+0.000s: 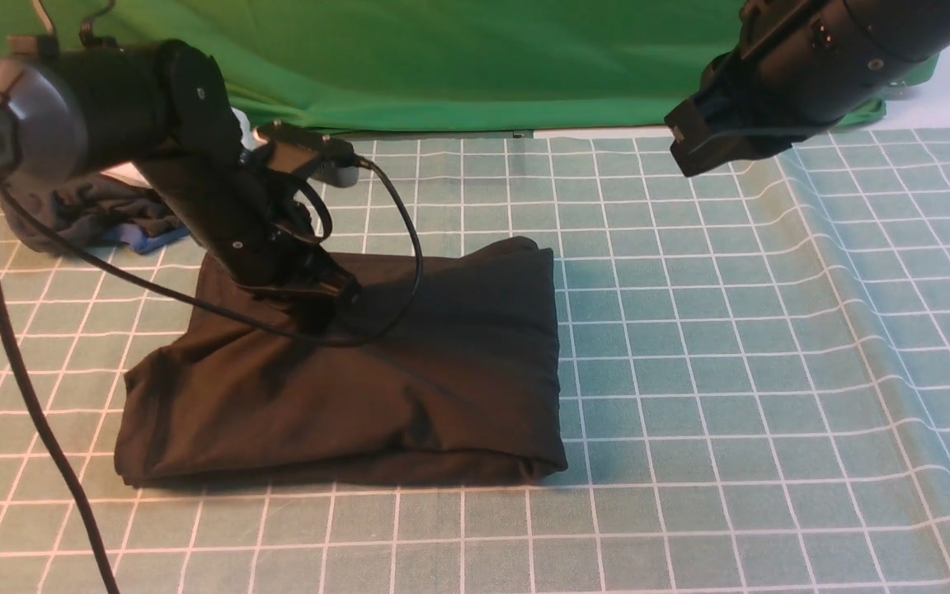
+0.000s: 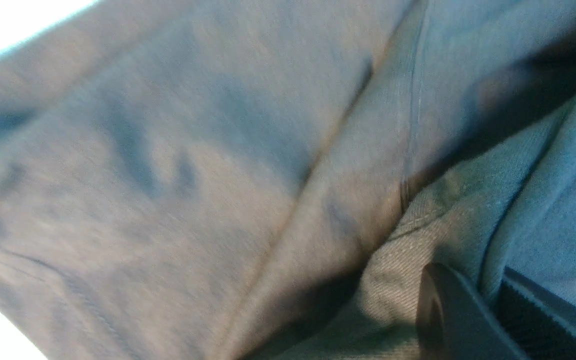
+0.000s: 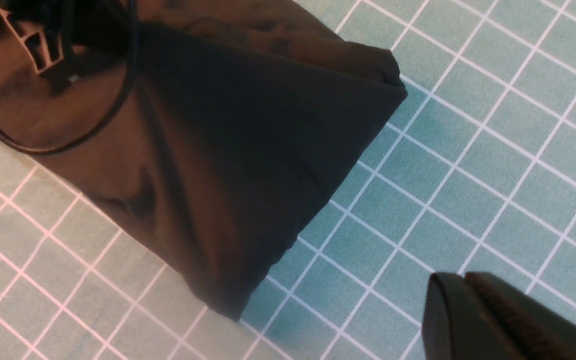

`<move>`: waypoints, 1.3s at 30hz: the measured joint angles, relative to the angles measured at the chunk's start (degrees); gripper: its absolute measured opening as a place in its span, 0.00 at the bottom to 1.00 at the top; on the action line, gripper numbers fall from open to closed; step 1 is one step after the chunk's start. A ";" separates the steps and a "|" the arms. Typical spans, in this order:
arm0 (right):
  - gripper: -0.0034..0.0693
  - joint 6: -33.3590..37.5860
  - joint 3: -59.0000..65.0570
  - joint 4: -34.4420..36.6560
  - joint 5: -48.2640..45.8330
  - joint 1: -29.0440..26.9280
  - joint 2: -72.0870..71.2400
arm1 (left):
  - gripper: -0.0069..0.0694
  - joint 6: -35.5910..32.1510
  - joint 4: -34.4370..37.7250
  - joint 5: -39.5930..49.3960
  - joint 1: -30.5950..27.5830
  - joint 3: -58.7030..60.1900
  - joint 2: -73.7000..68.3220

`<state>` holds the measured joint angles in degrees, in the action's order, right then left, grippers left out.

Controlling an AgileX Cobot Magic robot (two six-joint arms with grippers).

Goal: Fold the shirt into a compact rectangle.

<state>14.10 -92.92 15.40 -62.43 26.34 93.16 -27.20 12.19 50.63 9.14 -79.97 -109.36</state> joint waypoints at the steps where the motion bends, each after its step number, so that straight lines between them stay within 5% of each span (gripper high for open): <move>1: 0.08 0.00 0.00 0.00 0.05 0.00 0.00 | 0.11 0.00 -0.08 0.00 0.00 0.00 0.05; 15: 0.08 0.00 0.00 0.05 1.08 0.00 0.00 | 0.17 0.00 -2.86 -5.90 0.00 0.00 -2.55; 22: 0.09 0.00 0.00 0.37 1.08 0.00 0.00 | 0.54 11.30 -12.88 -7.51 0.00 -0.96 -1.70; 27: 0.09 0.00 0.00 0.51 1.23 0.00 0.00 | 0.70 18.25 -18.55 -4.11 0.00 -2.61 1.25; 33: 0.09 0.40 0.00 0.62 1.51 0.00 0.00 | 0.70 25.72 -21.70 5.49 -0.73 -1.84 2.86; 39: 0.09 1.39 0.00 0.62 1.46 0.00 0.00 | 0.63 26.73 -20.20 3.34 -5.11 3.75 2.91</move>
<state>15.49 -92.92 16.02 -60.97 26.34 93.16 -0.47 -8.01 53.97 4.03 -76.22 -106.45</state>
